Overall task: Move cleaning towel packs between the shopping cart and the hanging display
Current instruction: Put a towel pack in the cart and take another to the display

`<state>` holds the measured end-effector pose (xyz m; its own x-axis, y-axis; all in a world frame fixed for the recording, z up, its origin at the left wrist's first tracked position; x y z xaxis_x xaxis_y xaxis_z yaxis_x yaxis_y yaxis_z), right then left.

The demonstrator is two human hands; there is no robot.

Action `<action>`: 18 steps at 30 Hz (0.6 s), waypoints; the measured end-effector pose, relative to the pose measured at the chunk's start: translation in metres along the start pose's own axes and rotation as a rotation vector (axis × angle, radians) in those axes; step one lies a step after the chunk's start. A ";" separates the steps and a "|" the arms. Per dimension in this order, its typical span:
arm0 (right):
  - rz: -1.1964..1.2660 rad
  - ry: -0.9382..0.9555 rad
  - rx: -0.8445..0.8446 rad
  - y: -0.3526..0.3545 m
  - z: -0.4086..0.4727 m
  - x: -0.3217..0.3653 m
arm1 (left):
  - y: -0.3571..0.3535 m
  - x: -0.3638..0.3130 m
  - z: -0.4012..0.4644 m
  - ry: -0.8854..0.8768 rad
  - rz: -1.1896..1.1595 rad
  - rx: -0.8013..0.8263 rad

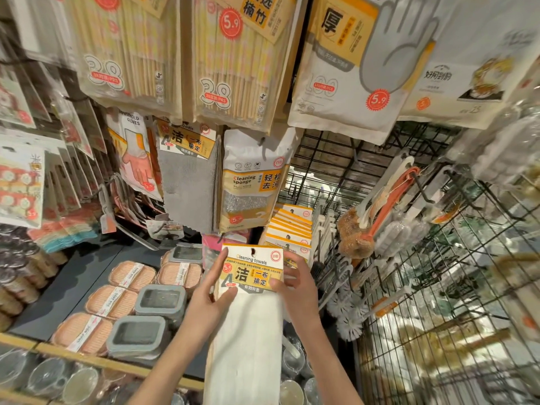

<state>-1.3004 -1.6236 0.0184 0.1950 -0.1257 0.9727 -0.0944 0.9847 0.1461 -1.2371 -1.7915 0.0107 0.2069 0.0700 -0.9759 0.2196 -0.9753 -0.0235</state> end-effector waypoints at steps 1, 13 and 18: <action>-0.011 -0.024 -0.017 0.002 -0.002 -0.005 | -0.004 0.003 0.003 0.022 0.016 0.009; -0.142 -0.125 -0.191 0.038 0.022 -0.044 | -0.061 0.015 0.057 0.121 0.298 0.217; -0.226 -0.123 -0.188 0.040 0.032 -0.054 | -0.070 0.014 0.068 0.147 0.296 0.189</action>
<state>-1.3462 -1.5813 -0.0229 0.0701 -0.3462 0.9355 0.1220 0.9338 0.3364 -1.3146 -1.7361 -0.0159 0.3725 -0.2049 -0.9051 -0.0475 -0.9782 0.2019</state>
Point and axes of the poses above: each hand's wrist, its own z-axis towards the middle knuckle, its own y-axis out of the back of the hand, x = y × z, the point moved 3 cm from there along z, towards the middle knuckle, and after that the axes turned 13 degrees about y, right-handed, at the moved point
